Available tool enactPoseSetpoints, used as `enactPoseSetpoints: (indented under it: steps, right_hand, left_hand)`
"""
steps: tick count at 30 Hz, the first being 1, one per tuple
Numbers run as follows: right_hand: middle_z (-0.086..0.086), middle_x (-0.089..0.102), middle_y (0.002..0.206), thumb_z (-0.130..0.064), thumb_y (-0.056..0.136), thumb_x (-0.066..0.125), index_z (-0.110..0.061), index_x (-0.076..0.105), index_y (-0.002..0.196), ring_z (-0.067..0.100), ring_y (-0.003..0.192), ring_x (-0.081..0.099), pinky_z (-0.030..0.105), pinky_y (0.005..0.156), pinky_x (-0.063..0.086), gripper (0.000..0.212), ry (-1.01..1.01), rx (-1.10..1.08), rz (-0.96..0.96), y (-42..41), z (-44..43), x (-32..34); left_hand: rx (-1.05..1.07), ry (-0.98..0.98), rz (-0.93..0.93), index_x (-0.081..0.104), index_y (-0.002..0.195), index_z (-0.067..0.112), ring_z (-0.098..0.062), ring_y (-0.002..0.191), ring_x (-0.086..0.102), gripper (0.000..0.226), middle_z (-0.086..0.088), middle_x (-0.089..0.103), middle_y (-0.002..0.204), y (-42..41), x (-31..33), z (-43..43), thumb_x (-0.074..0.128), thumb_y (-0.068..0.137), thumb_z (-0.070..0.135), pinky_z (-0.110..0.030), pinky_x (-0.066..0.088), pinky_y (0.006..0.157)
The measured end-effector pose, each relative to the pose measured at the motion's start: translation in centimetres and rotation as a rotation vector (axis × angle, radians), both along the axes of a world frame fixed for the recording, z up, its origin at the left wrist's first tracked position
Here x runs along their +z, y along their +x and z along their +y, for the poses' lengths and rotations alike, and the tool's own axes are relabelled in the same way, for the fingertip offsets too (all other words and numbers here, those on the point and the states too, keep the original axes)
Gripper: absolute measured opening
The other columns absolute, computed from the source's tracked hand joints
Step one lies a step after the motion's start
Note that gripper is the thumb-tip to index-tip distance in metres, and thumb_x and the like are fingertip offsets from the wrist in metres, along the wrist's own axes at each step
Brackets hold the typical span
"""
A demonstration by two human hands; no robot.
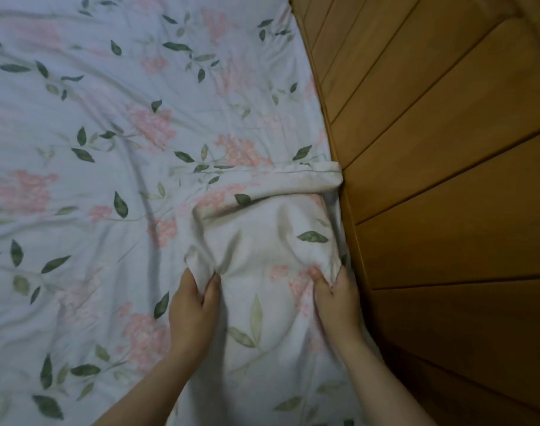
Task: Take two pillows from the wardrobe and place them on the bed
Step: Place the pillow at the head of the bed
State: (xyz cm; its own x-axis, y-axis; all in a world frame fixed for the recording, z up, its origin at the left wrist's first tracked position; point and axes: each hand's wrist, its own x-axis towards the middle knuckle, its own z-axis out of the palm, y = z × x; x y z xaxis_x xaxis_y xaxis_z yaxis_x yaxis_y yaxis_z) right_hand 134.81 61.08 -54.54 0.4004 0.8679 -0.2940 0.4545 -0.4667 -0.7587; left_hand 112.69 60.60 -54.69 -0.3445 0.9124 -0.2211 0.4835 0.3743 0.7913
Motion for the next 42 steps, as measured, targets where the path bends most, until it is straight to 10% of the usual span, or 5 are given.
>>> enactPoseSetpoints:
  steps: [5, 13, 22, 29, 42]
  right_hand:
    - [0.001, 0.065, 0.088, -0.048, 0.086, 0.057, -0.016, 0.058, 0.100, 0.021, 0.082, 0.061, 0.033, 0.071, 0.052, 0.034, 0.154, 0.021, -0.104, 1.1, 3.4, 3.8]
    - [0.021, 0.036, 0.144, -0.040, 0.090, 0.053, -0.004, 0.029, 0.141, 0.039, 0.127, 0.042, 0.042, 0.100, 0.041, 0.067, -0.612, 0.018, -0.186, 3.5, 3.3, -2.2]
    - [0.021, 0.047, 0.138, -0.039, 0.093, 0.050, -0.004, 0.039, 0.138, 0.037, 0.124, 0.047, 0.040, 0.098, 0.043, 0.058, -0.666, -0.023, -0.137, 6.3, -4.6, -5.7]
    - [0.013, 0.066, 0.081, -0.028, 0.091, 0.055, -0.013, 0.053, 0.075, 0.028, 0.066, 0.053, 0.034, 0.054, 0.040, 0.022, -0.490, -0.274, -0.433, 7.6, -10.0, -5.4]
    - [0.009, 0.057, 0.125, -0.036, 0.090, 0.056, -0.016, 0.048, 0.126, 0.029, 0.108, 0.057, 0.041, 0.087, 0.050, 0.042, -0.378, -0.392, -0.132, 4.9, -12.9, 0.5]
  left_hand:
    - [0.028, 0.127, -0.005, 0.052, 0.107, 0.028, 0.004, 0.080, 0.056, 0.025, 0.019, 0.060, 0.093, 0.7, 3.5, 2.7, 0.049, 0.090, 0.045, -0.016, 0.040, 0.061]
    - [-0.156, -0.469, 0.111, 0.042, 0.130, 0.002, -0.035, 0.116, 0.051, 0.063, -0.019, 0.051, 0.130, 1.2, -2.2, 4.6, 0.061, 0.084, 0.041, -0.039, 0.044, 0.094]
    - [-0.521, -0.280, 0.085, 0.051, 0.125, 0.021, -0.018, 0.116, 0.050, 0.045, -0.001, 0.049, 0.133, 3.6, -4.2, -1.5, 0.062, 0.085, 0.038, -0.018, 0.034, 0.087]
    - [-0.665, -0.306, 0.129, 0.048, 0.128, 0.022, -0.024, 0.132, 0.039, 0.048, -0.006, 0.034, 0.149, 5.2, -4.7, -1.6, 0.061, 0.085, 0.039, -0.029, 0.036, 0.102]
    - [-0.743, -0.309, 0.140, 0.050, 0.130, 0.022, -0.018, 0.124, 0.048, 0.046, 0.000, 0.048, 0.139, 7.5, 2.0, -2.3, 0.056, 0.088, 0.039, -0.028, 0.037, 0.102]
